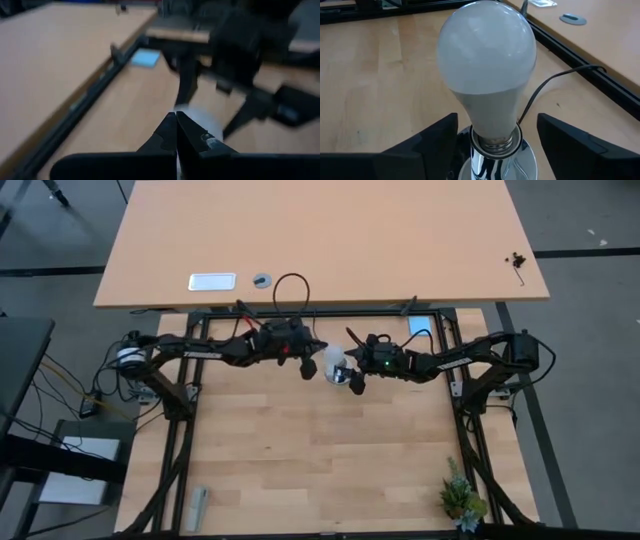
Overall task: Screw lightbulb
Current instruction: Insert the lightbulb into the lamp
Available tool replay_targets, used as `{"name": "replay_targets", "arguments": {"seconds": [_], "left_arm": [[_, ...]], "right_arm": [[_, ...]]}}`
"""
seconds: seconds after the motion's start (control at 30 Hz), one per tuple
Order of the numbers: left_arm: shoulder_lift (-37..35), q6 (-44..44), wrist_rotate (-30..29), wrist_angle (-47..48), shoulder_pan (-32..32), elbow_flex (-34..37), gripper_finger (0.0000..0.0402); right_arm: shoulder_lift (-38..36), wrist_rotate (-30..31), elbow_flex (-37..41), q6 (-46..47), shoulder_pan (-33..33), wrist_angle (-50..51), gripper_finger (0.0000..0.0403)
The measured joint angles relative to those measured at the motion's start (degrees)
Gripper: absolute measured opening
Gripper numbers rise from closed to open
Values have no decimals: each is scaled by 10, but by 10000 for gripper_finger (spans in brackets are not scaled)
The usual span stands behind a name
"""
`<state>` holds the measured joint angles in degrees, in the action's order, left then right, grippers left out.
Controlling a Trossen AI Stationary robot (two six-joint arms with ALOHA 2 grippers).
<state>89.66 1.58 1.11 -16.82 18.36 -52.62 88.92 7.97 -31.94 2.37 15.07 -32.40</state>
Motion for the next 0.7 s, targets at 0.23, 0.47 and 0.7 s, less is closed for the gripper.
{"name": "replay_targets", "arguments": {"seconds": [0.23,0.47,0.7], "left_arm": [[16,-22,-19,-13,0,33,0],[33,-27,-4,-81,-2,34,0],[33,-33,1,-90,-1,33,0]], "right_arm": [[0,0,0,-9,0,-1,278],[-14,0,0,-10,0,3,257],[-66,0,0,-14,1,46,247]]}}
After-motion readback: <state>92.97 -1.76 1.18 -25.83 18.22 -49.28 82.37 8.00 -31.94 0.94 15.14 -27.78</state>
